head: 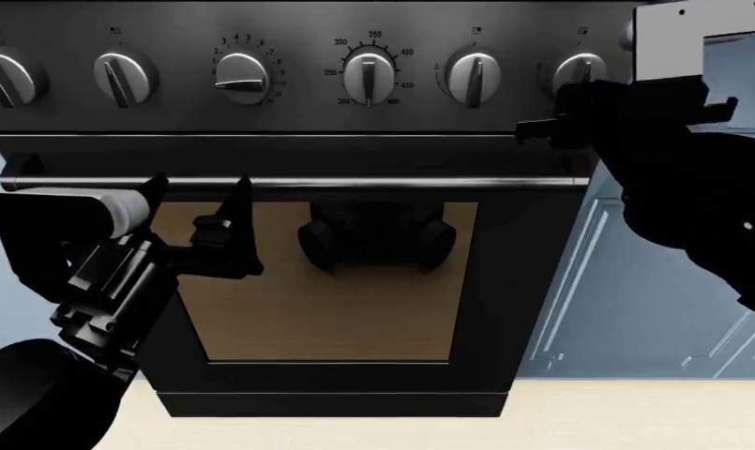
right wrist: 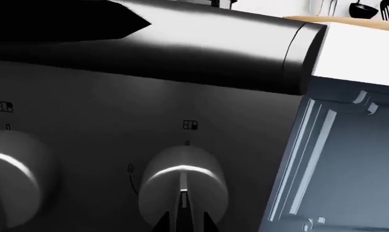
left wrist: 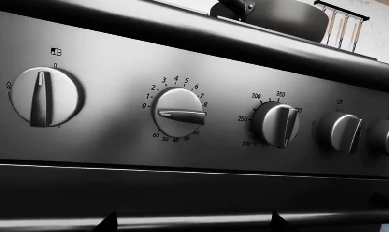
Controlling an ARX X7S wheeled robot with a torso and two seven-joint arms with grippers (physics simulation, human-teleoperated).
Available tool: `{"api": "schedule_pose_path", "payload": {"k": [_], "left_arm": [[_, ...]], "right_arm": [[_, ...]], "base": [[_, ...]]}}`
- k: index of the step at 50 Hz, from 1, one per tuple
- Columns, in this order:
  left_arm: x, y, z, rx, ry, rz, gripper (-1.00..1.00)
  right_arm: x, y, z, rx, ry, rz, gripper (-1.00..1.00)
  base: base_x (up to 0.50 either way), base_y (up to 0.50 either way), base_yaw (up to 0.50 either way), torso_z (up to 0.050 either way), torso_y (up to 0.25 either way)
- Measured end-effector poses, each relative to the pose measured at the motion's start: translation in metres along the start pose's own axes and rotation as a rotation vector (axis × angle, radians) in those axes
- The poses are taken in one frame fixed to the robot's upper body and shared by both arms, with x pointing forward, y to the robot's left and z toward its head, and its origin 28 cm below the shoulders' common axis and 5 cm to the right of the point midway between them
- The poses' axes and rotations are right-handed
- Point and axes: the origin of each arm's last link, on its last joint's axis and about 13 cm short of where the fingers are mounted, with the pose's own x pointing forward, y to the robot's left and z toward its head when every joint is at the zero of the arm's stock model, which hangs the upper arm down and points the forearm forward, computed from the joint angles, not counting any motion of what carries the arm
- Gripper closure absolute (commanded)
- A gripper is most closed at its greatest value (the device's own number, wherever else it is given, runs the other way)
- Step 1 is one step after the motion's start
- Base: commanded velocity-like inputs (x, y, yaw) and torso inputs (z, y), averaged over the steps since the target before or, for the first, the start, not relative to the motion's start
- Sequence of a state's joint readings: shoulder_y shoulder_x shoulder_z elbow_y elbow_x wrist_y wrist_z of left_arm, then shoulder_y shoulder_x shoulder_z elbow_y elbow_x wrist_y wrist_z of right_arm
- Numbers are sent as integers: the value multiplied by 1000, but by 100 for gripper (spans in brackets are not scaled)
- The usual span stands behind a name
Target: Pick the croissant and place it on the pan. Then turn on the stove to warm the croissant.
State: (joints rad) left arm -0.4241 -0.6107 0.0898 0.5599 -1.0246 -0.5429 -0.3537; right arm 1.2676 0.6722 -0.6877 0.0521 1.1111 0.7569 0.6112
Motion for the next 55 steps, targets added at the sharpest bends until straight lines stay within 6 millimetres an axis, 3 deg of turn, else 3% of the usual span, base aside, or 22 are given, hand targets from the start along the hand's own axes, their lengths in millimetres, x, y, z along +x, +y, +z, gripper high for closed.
{"api": "schedule_pose_path", "payload": {"k": [55], "left_arm": [[-2, -3, 2, 1, -6, -3, -100]], "right_arm": [[0, -23, -1, -595, -57, 45, 100]], "base": [[-1, 0, 0, 0, 1]]}}
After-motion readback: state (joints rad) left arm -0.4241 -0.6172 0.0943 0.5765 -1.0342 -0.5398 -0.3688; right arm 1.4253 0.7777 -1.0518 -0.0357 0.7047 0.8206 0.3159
